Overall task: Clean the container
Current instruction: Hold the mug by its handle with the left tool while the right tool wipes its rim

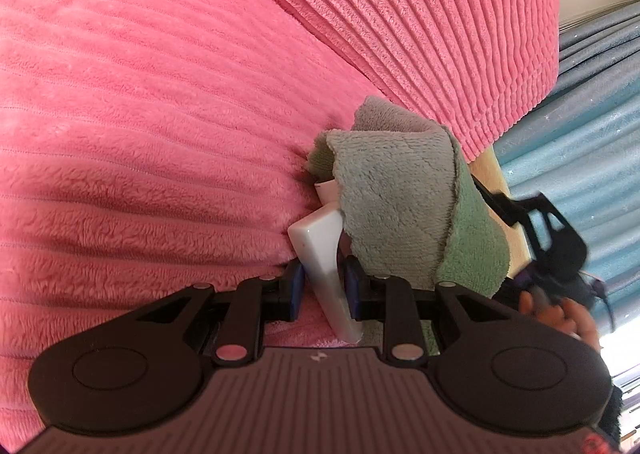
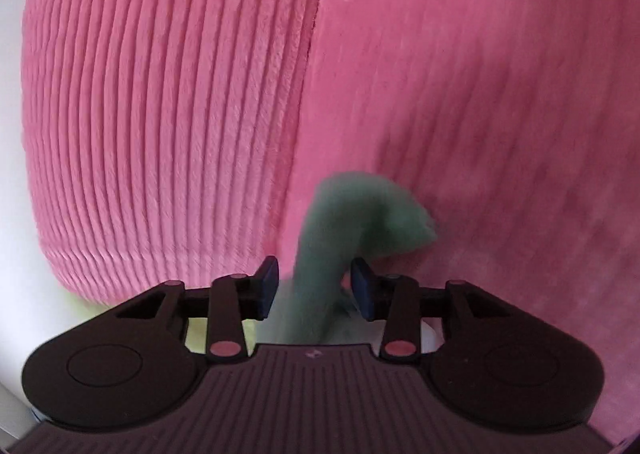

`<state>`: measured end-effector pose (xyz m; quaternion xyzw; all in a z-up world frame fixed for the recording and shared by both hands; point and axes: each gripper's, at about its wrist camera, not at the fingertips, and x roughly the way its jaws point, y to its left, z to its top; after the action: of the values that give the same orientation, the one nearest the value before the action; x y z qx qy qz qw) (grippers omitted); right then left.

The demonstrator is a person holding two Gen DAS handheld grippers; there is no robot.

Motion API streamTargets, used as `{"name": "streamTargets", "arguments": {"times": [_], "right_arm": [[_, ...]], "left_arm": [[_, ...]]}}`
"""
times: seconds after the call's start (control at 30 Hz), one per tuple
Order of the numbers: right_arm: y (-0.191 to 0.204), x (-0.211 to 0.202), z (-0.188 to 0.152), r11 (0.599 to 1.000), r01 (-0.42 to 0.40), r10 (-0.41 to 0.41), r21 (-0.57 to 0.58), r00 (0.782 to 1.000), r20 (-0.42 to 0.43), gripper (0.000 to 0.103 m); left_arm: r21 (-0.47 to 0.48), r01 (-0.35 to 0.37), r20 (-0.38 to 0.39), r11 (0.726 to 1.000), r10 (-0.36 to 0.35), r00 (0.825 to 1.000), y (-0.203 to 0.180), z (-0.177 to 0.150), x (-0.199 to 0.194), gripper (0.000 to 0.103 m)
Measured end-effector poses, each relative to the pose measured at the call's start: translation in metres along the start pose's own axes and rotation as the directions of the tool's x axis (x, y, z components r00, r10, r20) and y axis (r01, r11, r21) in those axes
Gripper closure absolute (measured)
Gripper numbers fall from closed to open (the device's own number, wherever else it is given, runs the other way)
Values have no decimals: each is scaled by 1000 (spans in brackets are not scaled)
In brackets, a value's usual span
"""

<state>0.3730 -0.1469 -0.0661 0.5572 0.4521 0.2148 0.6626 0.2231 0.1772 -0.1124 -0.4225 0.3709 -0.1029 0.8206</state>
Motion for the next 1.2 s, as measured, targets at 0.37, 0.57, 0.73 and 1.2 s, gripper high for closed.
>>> {"name": "streamTargets", "arguments": {"times": [0.37,0.57,0.73,1.2], "right_arm": [[127,-45,-160,-163,232,-9,-959,972,237,98],[99,-11,-210,-390,-10,-261,-921,960,100,99],[99,11,-194,-299,-71,-315,-952,949,28,101],[103,41,-150,-126,100,-145,-987,982,118,102]], "left_arm": [[-4,-1,-2,1000,1,1000,1,-2,-5,71],[-3,-2,-2,1000,2,1000,0,-4,-7,71],[-3,1,-2,1000,-1,1000,1,-4,-9,70],[8,13,16,1000,-13,1000,0,-6,-5,69]]}}
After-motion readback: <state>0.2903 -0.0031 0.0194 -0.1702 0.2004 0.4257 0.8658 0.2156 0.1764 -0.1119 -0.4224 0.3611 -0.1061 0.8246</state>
